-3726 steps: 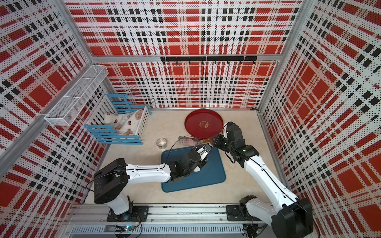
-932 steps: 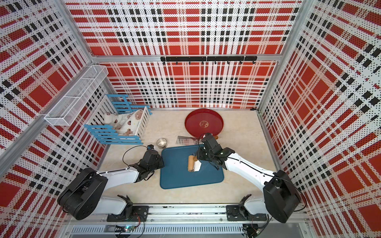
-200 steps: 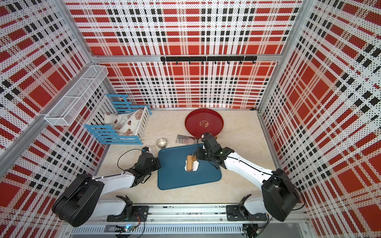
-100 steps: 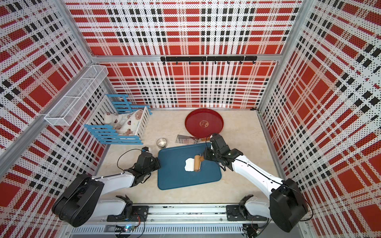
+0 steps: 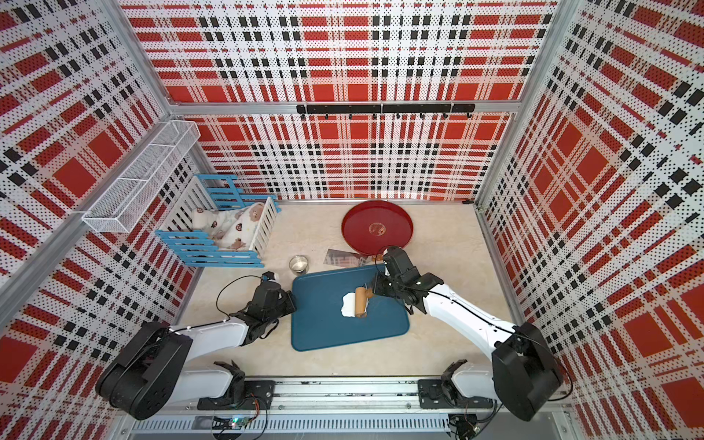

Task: Roll out the dumpling wrappers from the dough
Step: Flatten out the dough on the work surface.

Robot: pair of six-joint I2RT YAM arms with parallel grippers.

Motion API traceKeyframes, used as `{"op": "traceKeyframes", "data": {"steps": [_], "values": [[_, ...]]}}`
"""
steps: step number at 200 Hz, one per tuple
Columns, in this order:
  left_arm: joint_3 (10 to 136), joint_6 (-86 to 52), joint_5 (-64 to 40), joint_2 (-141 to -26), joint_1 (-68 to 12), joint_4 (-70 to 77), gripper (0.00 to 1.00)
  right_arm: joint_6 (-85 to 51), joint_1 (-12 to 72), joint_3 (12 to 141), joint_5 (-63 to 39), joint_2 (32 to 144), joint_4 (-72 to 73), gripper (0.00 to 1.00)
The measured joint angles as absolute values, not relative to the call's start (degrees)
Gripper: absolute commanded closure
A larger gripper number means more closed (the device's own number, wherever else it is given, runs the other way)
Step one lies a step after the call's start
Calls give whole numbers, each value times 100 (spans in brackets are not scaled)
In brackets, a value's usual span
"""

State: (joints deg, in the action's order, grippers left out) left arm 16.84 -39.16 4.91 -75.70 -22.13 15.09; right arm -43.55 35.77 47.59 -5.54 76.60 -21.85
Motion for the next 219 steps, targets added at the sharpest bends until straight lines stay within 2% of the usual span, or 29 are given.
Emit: {"op": "traceKeyframes", "data": {"steps": [64, 117, 171, 219], "values": [[1682, -3916, 489, -7570, -2209, 1507, 100, -4423, 3586, 4722, -648, 7669, -1907, 100], [1684, -3911, 486, -7570, -2209, 1509, 100, -3933, 3336, 4687, -569, 7295, -2447, 100], [1684, -3874, 473, -7638, -2169, 1601, 100, -3612, 3977, 5111, -270, 7819, -2475, 100], [1684, -3865, 471, -7640, -2167, 1608, 100, -3732, 4123, 5168, -370, 8003, -2255, 100]]}}
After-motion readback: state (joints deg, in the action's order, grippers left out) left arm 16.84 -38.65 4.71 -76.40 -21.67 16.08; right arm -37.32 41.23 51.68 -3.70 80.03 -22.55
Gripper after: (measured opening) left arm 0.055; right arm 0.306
